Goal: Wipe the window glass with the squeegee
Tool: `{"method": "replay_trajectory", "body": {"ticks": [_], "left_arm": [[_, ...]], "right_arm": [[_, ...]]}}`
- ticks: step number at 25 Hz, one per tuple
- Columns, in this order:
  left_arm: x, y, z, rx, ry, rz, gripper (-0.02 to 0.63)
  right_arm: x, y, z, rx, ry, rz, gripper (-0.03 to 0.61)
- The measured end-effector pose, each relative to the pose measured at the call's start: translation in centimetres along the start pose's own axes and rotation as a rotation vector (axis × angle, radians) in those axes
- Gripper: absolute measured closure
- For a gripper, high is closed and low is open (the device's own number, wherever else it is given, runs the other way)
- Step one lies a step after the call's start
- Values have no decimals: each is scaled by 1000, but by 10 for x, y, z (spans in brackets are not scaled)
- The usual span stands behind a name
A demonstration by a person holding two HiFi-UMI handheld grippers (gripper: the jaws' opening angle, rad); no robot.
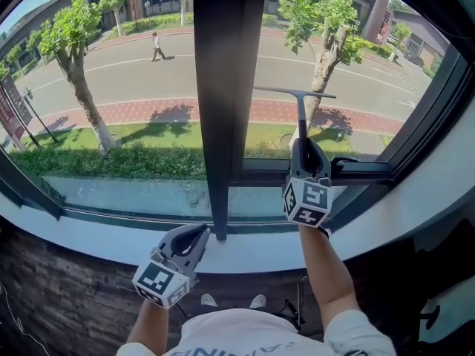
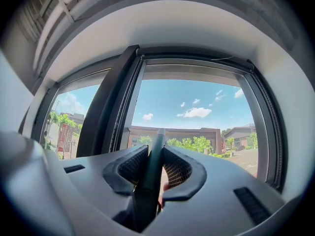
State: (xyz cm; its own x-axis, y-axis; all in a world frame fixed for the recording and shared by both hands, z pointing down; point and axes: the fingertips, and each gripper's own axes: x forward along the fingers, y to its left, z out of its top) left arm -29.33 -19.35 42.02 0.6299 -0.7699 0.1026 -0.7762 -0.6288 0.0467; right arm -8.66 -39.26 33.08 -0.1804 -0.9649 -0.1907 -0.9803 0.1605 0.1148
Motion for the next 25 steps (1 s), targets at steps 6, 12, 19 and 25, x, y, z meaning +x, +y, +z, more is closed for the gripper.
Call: {"method": "replay_trajectory", "body": {"ticks": [6, 12, 19, 25], "left_arm": [[3, -3, 0, 1, 9, -3, 595], [7, -2, -7, -2, 21, -3, 597], [9, -5, -10, -7, 36, -7, 597], [8, -4, -12, -7, 45, -2, 595]], "right_arm": [[-8, 4, -30, 0, 39, 4, 479], [-14, 7, -65, 1, 91, 9, 479], [-20, 8, -92, 6, 132, 10, 479], [-26, 13, -118, 27, 176, 8, 479]]}}
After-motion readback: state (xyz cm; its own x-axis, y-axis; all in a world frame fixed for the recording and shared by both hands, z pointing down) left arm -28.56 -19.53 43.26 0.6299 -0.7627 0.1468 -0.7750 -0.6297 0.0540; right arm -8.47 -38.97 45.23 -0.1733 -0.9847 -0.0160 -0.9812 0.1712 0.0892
